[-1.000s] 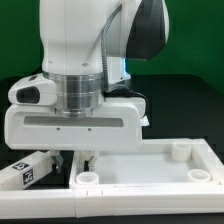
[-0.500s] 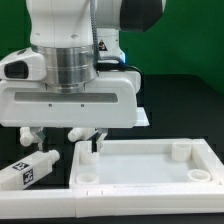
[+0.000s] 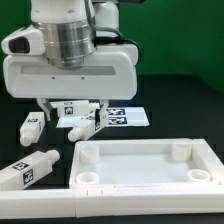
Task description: Assemble desk
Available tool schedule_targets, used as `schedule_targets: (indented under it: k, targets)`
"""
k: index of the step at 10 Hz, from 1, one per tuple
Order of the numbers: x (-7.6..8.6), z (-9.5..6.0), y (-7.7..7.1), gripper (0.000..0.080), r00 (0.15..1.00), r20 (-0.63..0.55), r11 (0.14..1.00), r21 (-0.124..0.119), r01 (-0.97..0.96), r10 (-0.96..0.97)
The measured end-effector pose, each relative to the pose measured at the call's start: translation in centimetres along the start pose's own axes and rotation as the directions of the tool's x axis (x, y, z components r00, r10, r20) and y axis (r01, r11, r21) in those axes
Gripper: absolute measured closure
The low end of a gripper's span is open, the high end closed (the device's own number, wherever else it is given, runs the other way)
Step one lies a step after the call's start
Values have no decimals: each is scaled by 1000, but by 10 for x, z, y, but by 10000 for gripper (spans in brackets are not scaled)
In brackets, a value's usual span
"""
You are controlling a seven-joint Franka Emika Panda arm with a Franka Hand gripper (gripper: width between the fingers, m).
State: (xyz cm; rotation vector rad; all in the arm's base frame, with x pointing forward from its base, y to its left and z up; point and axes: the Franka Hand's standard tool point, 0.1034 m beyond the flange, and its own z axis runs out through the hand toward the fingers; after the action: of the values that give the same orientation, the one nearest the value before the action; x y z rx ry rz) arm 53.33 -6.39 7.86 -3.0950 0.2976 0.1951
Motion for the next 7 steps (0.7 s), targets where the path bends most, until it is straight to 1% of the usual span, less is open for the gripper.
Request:
schedule_targets:
  k: [3,4,5,6,7]
  targets:
    - [0,1,0,151,1000,2,1000,0,5,-5]
    - [-5,4,0,151,1000,13,1000,17,-20,20]
    - [-23,12,2,150,996,50,995,62,-81,78]
    - [-40,21,4,150,989,91,989,88,-122,114]
    - [-45,25,3,151,988,102,989,86,-121,112]
